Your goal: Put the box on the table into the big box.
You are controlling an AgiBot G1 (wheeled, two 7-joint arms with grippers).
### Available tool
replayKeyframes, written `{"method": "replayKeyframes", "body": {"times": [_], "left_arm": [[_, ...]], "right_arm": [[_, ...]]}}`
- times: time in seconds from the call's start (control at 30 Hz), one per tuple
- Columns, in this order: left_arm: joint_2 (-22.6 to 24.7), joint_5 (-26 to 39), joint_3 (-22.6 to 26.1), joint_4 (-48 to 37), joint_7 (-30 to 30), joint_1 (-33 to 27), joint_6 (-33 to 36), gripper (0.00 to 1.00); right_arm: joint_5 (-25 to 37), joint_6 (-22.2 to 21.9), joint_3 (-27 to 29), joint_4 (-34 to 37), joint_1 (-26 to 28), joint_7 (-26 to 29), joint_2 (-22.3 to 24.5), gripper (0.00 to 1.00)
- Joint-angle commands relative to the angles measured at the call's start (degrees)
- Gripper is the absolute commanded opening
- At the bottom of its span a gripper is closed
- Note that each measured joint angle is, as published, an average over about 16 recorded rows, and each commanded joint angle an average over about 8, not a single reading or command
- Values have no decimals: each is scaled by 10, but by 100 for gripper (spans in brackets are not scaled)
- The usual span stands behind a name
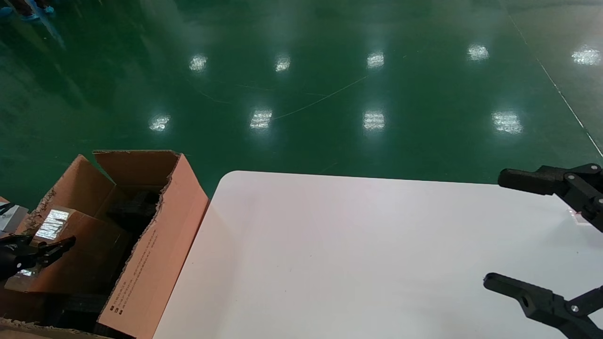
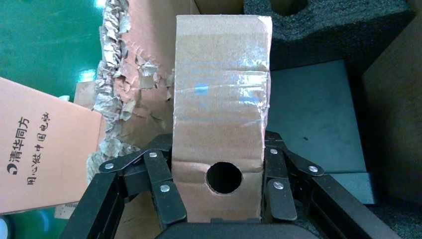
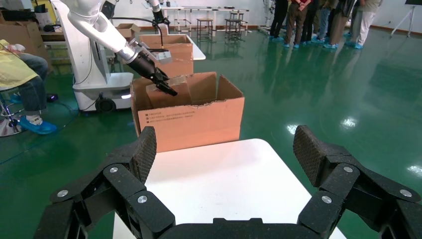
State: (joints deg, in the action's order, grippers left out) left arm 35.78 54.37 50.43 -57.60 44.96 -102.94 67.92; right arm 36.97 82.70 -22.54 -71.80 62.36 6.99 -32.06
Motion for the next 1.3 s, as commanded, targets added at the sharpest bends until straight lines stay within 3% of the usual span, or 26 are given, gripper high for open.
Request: {"method": "replayKeyframes", "body": {"times": [0.03, 1.03, 1.3], "left_arm": [[0, -1, 2, -4, 1, -3, 0, 100], [12, 1, 15, -15, 2, -21, 2, 100], [5, 2, -11, -2, 10, -5, 34, 100]], "right_arm": [[0, 0, 0, 0, 0, 0, 0, 100], [0, 0, 0, 0, 0, 0, 0, 100], [0, 0, 0, 0, 0, 0, 0, 100]]}}
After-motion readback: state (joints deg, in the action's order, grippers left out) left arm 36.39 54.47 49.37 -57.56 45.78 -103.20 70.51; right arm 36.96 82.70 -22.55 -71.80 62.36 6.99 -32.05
